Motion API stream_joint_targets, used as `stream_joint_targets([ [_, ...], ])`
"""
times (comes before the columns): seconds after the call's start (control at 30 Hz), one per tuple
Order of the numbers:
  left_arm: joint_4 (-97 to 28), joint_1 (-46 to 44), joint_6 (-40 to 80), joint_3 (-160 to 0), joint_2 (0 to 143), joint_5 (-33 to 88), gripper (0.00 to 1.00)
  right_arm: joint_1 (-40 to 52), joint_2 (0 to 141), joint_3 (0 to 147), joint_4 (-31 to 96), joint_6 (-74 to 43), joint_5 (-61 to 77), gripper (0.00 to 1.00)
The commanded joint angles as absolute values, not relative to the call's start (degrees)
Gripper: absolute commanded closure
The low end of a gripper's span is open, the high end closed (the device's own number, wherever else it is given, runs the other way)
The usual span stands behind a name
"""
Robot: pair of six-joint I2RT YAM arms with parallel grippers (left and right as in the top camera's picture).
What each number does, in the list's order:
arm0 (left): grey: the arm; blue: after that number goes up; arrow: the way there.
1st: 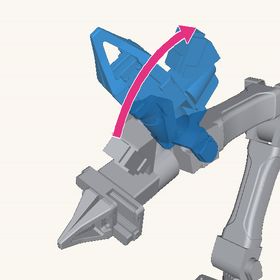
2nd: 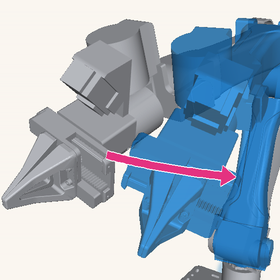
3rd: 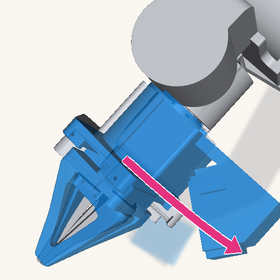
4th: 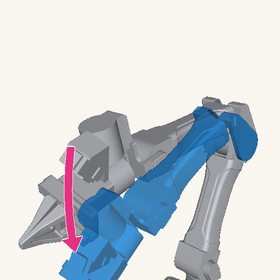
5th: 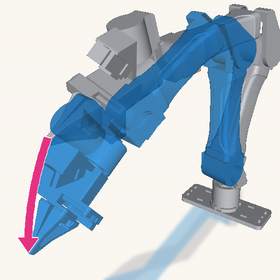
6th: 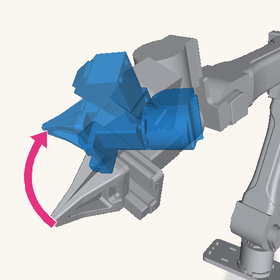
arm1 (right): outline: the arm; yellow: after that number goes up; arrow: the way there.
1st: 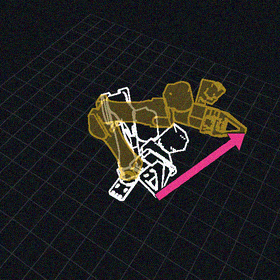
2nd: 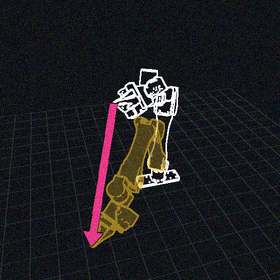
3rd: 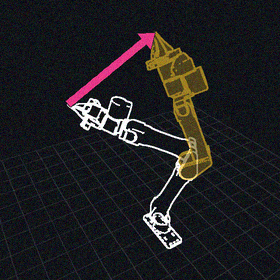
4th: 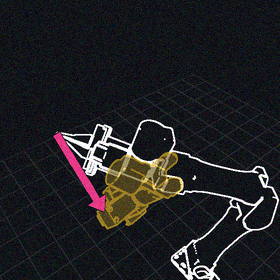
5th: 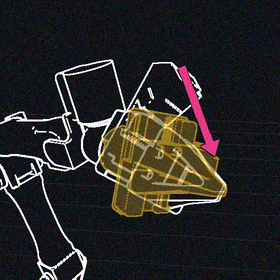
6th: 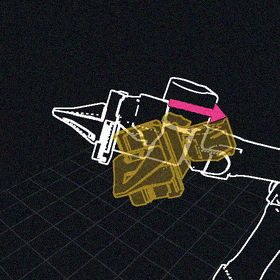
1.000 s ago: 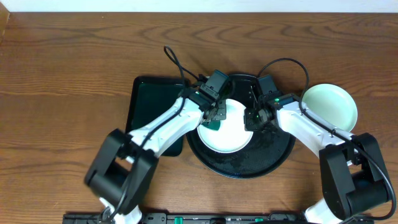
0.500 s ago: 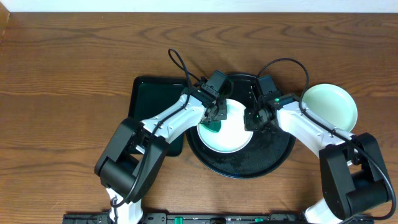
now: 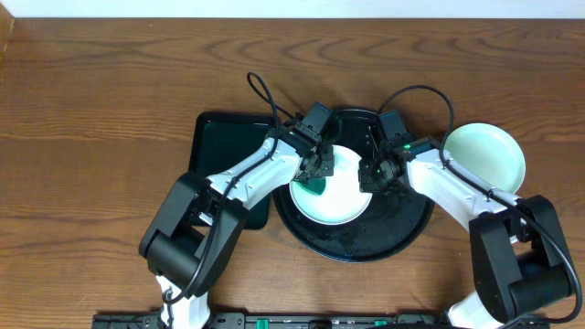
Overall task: Clean dirty plates on tray and stack at the side
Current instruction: 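Wipe the sponge across the white plate's lower area, left gripper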
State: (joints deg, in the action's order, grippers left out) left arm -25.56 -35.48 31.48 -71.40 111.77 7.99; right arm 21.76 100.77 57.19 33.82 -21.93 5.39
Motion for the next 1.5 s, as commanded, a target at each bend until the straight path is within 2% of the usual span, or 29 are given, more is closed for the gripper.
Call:
stream_joint_targets([
  [0.0, -27.0, -39.6, 31.2, -70.2, 115.6, 15.0, 0.92, 22.2, 101.3, 56.4, 33.6, -22.3, 7.0, 0.99],
  [0.53, -25.6, -49.6, 33.0, -70.2, 115.5, 15.0, 0.93, 22.2, 101.3, 56.4, 33.6, -22.3, 8.2, 0.99],
  [0.73, -28.0, -45.3, 32.6, -70.4, 111.4, 14.8, 0.93, 22.2, 101.3, 56.4, 33.4, -22.3, 8.3, 0.99],
  [1.13, -33.9, -33.8, 32.7, -70.4, 92.5, 11.2, 0.93, 21.2, 100.6, 58.0, 35.1, -18.1, 9.5, 0.99],
  [1.23, -35.5, -33.6, 32.6, -70.4, 91.5, 9.1, 0.92, 21.1, 100.4, 58.0, 35.1, -17.0, 9.4, 0.95],
  [1.33, -35.7, -34.0, 32.7, -69.8, 92.9, 8.9, 0.93, 21.1, 100.4, 58.0, 35.1, -16.6, 9.0, 0.78],
  [1.4, -35.5, -34.3, 32.7, -69.2, 94.1, 8.9, 0.93, 21.1, 100.4, 58.0, 34.9, -16.6, 9.1, 0.78],
  [1.47, -35.0, -34.7, 32.7, -68.6, 96.2, 8.9, 0.93, 21.1, 100.4, 58.0, 34.9, -16.6, 9.1, 0.84],
])
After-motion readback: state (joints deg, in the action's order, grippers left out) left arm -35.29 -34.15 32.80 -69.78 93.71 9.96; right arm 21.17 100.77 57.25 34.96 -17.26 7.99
